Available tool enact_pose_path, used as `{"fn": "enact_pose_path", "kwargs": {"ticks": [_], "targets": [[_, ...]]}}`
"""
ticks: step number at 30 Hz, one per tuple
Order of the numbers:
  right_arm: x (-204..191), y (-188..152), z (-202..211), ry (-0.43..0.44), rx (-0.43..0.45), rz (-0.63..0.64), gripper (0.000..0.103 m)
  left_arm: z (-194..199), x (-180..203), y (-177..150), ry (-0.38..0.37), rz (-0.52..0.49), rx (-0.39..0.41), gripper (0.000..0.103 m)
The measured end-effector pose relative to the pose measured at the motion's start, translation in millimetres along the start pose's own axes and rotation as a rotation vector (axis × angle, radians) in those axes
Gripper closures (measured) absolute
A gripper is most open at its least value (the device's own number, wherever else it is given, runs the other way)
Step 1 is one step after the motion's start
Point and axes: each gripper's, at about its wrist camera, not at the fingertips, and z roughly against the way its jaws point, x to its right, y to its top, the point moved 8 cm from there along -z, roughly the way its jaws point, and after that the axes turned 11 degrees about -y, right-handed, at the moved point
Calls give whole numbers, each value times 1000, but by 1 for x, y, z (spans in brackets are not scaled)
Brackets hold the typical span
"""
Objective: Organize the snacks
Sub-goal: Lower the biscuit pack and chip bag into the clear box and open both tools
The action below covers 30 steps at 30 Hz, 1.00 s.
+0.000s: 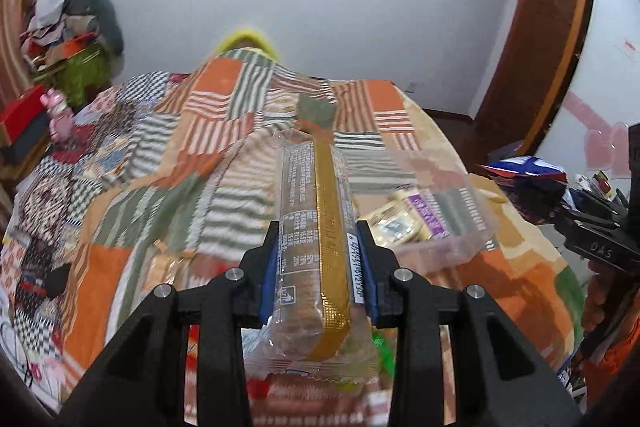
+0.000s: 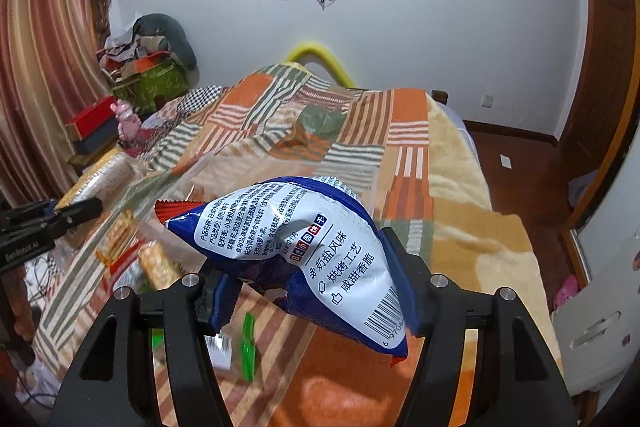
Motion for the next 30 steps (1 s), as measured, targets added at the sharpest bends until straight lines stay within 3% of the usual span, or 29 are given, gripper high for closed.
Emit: {"fn": "enact_pose_path", "kwargs": {"ticks": [15, 25, 30], "targets": [[-17, 13, -60, 4, -60, 9, 43, -93, 26, 19, -70, -35, -93, 69], [-26, 12, -97, -29, -118, 81, 42, -135, 24, 25, -62, -47, -152, 68], [-23, 10, -105, -3, -156, 71, 39, -138, 23, 25, -40, -66, -145, 68]]}}
